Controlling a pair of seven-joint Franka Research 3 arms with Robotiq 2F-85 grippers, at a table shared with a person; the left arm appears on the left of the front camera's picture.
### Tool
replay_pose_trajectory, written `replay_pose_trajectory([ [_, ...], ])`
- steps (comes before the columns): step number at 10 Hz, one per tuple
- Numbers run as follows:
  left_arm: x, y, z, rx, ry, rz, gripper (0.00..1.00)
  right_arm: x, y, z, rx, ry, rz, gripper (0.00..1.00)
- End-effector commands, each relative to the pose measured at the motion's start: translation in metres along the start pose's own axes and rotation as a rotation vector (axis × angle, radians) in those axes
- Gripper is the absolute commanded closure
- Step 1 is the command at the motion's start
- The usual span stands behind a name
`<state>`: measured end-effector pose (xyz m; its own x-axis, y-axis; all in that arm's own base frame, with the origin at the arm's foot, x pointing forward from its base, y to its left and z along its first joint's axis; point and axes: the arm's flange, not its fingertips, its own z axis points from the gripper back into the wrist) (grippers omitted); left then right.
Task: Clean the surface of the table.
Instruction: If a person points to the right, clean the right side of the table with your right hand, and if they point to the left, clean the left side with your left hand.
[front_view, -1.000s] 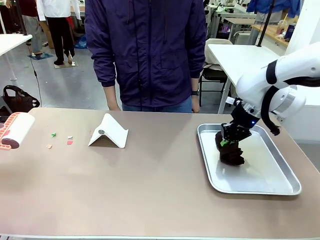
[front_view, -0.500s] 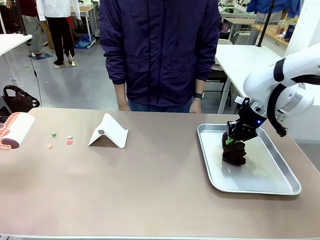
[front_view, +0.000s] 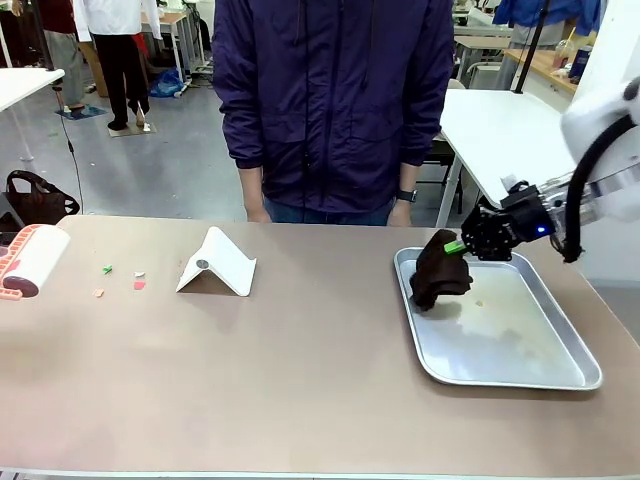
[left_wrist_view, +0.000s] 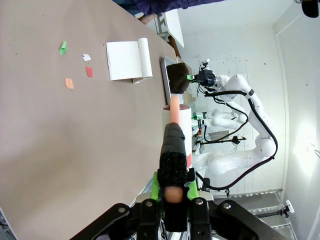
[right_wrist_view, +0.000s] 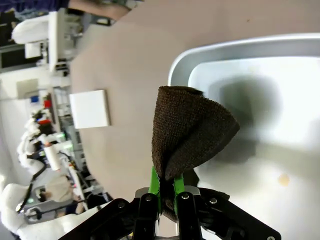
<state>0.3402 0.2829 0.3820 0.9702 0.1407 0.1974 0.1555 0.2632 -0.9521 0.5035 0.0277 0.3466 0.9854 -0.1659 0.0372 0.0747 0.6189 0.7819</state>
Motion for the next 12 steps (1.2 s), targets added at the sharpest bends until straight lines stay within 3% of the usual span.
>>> replay_pose_trajectory([
  [1, -0.002, -0.005, 0.000, -0.002, 0.009, -0.008, 1.00, -0.017, -0.006, 0.025, 0.067, -0.023, 0.056, 0.88],
  [4, -0.002, -0.005, 0.000, -0.002, 0.009, -0.008, 1.00, -0.035, -0.011, 0.085, 0.265, 0.028, 0.192, 0.88],
  [7, -0.002, -0.005, 0.000, -0.002, 0.009, -0.008, 1.00, -0.057, -0.045, 0.150, 0.382, 0.058, 0.268, 0.88],
  [10, -0.002, -0.005, 0.000, -0.002, 0.009, -0.008, 1.00, -0.092, -0.097, 0.211, 0.408, -0.068, 0.254, 0.88],
  [12, -0.002, -0.005, 0.000, -0.002, 0.009, -0.008, 1.00, -0.114, -0.147, 0.247, 0.508, -0.200, 0.194, 0.88],
])
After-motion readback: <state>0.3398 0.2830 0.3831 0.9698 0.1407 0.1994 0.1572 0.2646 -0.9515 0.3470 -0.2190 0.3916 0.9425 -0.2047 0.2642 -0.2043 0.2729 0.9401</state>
